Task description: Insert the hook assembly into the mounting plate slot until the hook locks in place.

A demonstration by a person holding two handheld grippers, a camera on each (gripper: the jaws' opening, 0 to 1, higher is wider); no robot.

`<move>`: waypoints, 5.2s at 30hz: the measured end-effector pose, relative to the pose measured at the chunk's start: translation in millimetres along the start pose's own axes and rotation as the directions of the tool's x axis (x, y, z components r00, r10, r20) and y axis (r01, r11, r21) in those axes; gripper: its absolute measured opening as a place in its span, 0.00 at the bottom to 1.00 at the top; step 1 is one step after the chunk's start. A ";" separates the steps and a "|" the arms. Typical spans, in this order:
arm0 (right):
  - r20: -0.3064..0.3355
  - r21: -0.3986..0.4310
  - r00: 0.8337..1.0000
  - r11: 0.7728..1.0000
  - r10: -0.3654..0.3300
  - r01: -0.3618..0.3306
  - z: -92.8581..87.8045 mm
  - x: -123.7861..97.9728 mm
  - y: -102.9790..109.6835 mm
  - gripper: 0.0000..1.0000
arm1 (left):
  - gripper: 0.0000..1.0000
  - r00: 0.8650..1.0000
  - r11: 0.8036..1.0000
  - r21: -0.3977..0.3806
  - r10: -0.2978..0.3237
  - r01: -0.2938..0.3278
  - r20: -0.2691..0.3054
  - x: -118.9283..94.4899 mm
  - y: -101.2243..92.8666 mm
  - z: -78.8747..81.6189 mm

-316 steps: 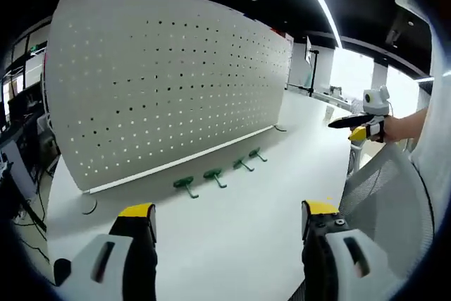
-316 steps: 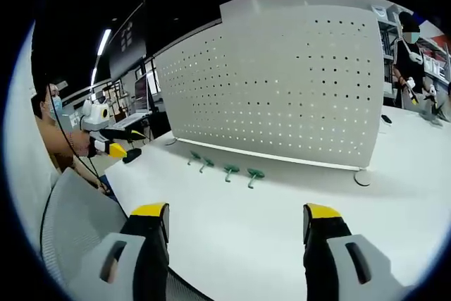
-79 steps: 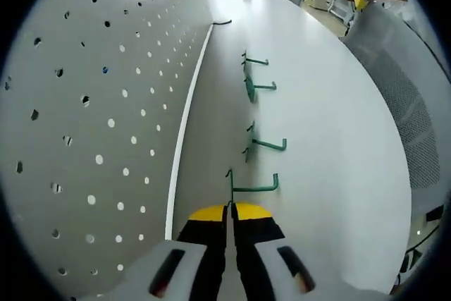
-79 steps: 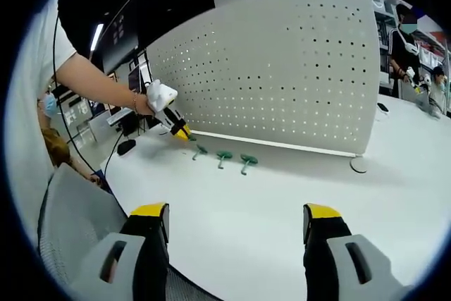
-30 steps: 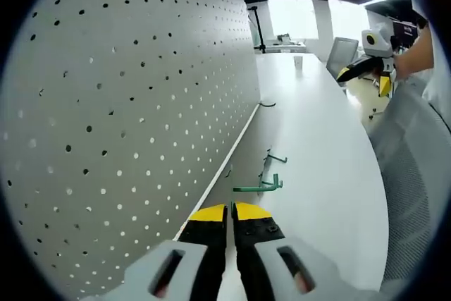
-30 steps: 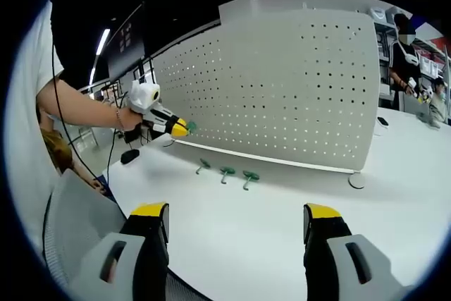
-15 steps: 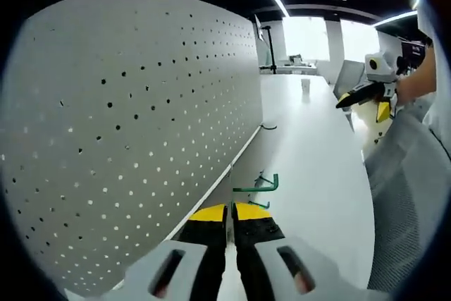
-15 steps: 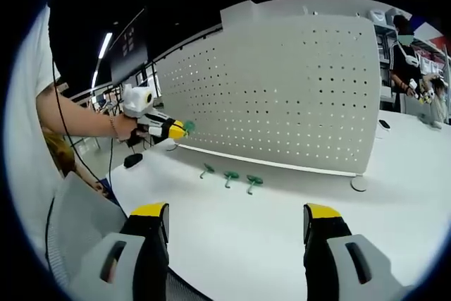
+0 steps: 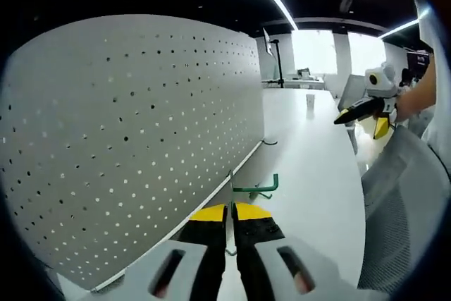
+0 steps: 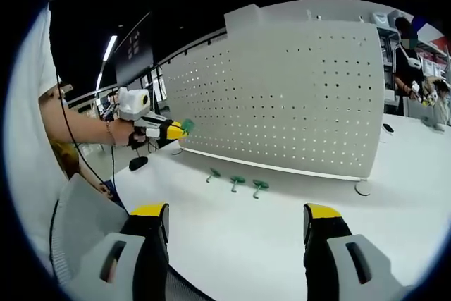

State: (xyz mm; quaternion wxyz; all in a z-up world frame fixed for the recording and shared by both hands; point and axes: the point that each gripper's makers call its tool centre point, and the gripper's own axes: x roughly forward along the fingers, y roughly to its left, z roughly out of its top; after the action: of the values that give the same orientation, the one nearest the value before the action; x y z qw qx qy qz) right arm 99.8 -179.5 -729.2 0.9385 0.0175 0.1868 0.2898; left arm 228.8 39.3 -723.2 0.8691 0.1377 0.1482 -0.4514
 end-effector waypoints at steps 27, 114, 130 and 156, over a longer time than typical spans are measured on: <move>0.031 -0.002 0.999 1.000 0.027 -0.027 6.8 1.5 11.4 0.76 | 0.03 0.974 0.983 -0.169 0.101 -0.067 0.204 -20.3 -20.4 40.0; 0.359 0.059 0.901 0.957 0.244 -0.283 114.4 70.6 81.2 0.59 | 0.03 0.958 0.977 -0.200 0.128 -0.077 0.257 -10.7 -58.6 70.8; 0.362 0.055 0.892 0.949 0.269 -0.309 126.0 89.2 93.5 0.49 | 0.03 0.955 0.977 -0.201 0.126 -0.073 0.270 -11.5 -61.0 76.0; 0.330 0.103 0.906 0.943 0.266 -0.315 130.3 113.8 97.7 0.21 | 0.03 0.949 0.972 -0.224 0.140 -0.077 0.283 -13.1 -59.8 80.0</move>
State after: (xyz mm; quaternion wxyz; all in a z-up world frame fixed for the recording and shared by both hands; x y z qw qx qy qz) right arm 181.0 -25.8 -633.0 0.8981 0.1633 0.0534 0.4049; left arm 182.9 -13.9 -651.1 0.9147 -0.0161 0.0553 -0.4001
